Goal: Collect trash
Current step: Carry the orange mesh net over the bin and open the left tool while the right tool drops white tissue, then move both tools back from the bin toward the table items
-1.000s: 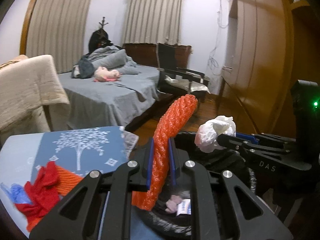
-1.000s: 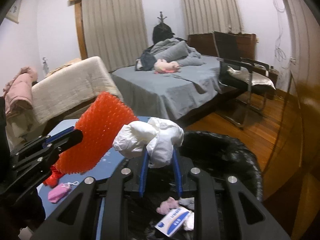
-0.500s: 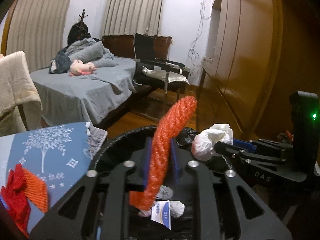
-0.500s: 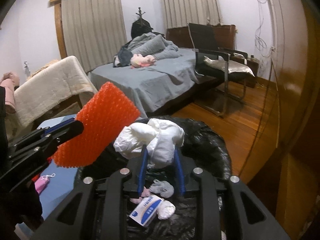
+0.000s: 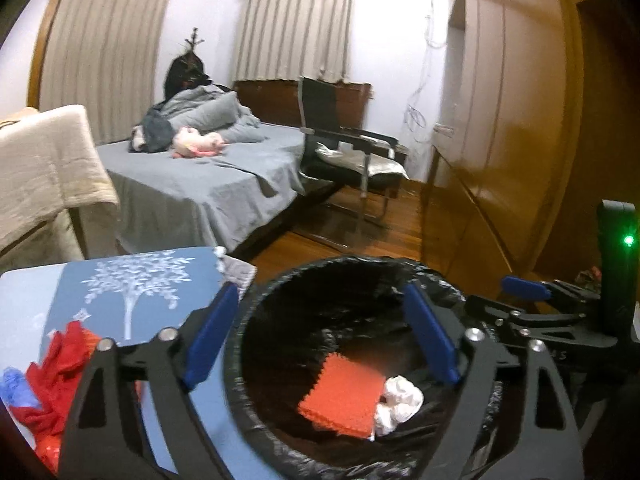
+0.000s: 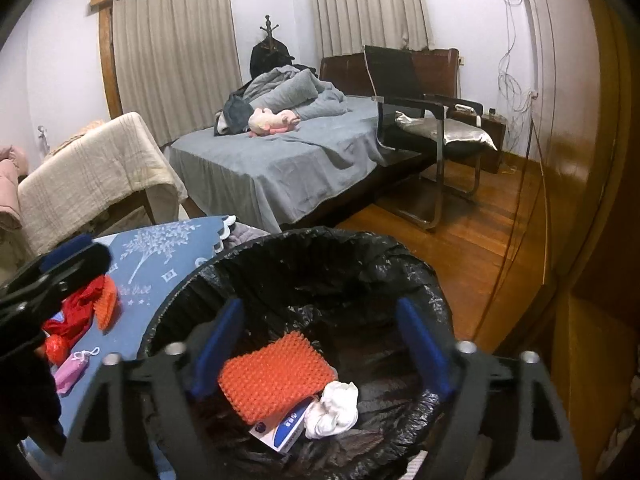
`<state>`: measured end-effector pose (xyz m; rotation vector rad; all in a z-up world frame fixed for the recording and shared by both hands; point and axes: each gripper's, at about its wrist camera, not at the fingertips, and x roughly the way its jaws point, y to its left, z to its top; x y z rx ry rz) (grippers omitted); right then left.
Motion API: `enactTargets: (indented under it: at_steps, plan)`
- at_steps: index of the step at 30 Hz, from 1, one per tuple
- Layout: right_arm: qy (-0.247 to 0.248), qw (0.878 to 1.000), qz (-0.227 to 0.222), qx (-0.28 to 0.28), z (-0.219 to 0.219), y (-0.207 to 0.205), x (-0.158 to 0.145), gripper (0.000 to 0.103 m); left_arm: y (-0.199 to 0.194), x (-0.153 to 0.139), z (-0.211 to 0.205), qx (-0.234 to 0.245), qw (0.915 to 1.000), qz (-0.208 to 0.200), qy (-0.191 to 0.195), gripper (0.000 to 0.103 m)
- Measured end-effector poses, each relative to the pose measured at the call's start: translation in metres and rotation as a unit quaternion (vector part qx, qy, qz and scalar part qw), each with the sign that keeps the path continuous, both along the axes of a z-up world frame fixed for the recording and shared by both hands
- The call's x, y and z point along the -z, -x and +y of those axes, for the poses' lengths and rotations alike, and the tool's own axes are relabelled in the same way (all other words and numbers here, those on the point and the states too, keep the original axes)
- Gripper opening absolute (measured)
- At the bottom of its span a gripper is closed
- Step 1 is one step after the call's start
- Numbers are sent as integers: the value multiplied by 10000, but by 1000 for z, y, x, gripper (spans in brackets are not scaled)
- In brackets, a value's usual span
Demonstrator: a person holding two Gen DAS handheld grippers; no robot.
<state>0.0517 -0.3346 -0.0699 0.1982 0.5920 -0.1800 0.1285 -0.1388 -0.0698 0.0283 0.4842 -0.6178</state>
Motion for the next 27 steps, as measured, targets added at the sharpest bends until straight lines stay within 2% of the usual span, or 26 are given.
enactTargets:
  at_steps: [1, 2, 5, 12, 18, 27]
  plan:
    - [0, 10000, -16, -19, 4, -1, -1, 86, 0, -1, 5, -70, 10000, -22, 0, 88]
    - [-2, 10000, -40, -14, 6, -2, -3, 93, 1, -2, 12, -173, 9998, -59, -7, 90]
    - [-11, 9998, -118, -141, 20, -7, -7, 97, -1, -5, 34, -451, 9989, -117, -56, 93]
    - [19, 9978, -140, -648, 67, -27, -11, 97, 1, -4, 90, -1108, 9933, -183, -273, 94]
    - [31, 9937, -181, -1109, 113, -43, -11, 97, 4, 1, 139, -1675, 9851, -156, -362, 94]
    - [21, 9851, -194, -1707, 173, -64, -3, 97, 10, 2, 203, -2276, 9728, -122, -407, 94]
